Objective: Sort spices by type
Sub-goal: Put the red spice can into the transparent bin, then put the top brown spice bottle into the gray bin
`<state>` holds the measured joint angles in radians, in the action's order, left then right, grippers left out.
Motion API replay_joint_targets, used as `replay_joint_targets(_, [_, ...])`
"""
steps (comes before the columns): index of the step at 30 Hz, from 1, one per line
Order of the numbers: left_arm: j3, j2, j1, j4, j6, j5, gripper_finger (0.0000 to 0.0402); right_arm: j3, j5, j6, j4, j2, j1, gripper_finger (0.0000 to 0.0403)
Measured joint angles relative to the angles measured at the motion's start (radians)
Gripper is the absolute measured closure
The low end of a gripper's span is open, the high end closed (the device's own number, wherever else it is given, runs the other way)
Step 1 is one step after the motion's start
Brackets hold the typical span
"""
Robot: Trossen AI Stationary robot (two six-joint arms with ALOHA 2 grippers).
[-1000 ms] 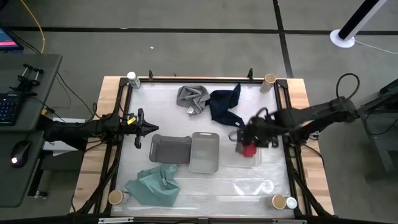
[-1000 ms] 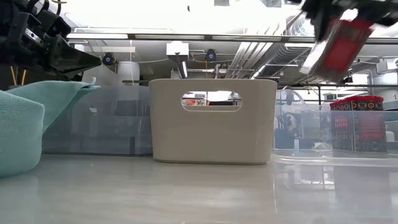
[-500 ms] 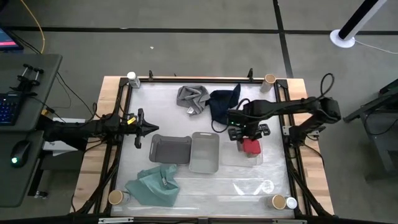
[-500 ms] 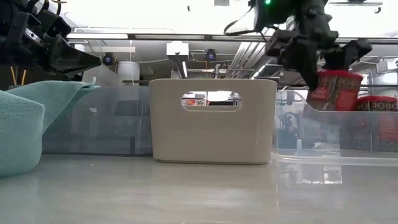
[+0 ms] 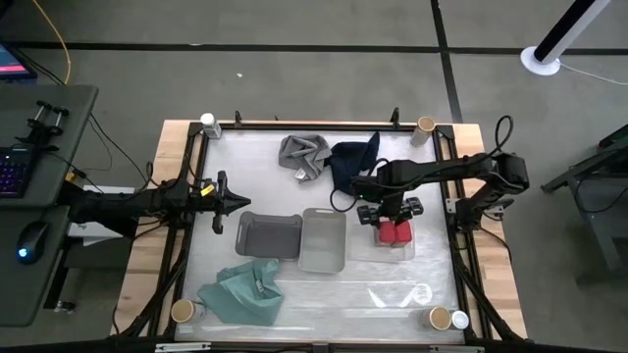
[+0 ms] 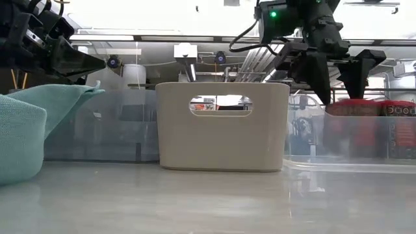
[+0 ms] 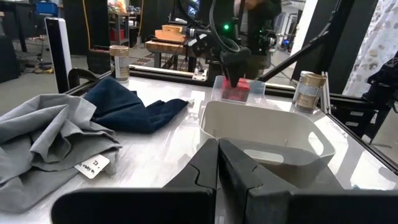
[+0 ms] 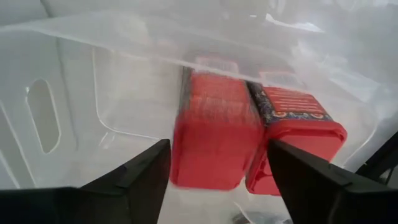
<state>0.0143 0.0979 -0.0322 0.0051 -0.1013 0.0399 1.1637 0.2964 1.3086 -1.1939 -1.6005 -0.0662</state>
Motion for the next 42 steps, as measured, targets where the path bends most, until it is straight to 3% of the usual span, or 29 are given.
replay_joint_targets(9, [0.000,0.000,0.000,0.000,0.000,0.000,0.0402,0.022,-0.024,-0.033,-0.009,0.024,0.000,0.0126])
replay_joint_targets(15, [0.000,0.000,0.000,0.000,0.000,0.000,0.0401,0.157,-0.234,-0.049,-0.006,0.084,0.012,0.0125])
replay_joint_targets(19, [0.000,0.000,0.000,0.000,0.000,0.000,0.0401,0.261,-0.432,-0.134,0.005,0.093,0.006,0.0124])
replay_joint_targets(21, [0.000,0.000,0.000,0.000,0.000,0.000,0.0401,0.288,-0.482,-0.199,0.061,0.092,-0.009,0.0124])
replay_joint_targets(30, [0.000,0.000,0.000,0.000,0.000,0.000,0.0402,0.295,-0.467,-0.526,0.428,0.086,-0.097,0.0124])
replay_joint_targets(35, [0.000,0.000,0.000,0.000,0.000,0.000,0.0402,0.295,-0.408,-0.682,0.577,0.086,-0.146,0.0124])
replay_joint_targets(38, [0.000,0.000,0.000,0.000,0.000,0.000,0.0402,0.295,-0.379,-0.739,0.575,0.087,-0.180,0.0124])
replay_joint_targets(42, [0.000,0.000,-0.001,0.007,0.001,0.037,0.0402,0.295,-0.394,-0.717,0.419,0.090,-0.229,0.0124])
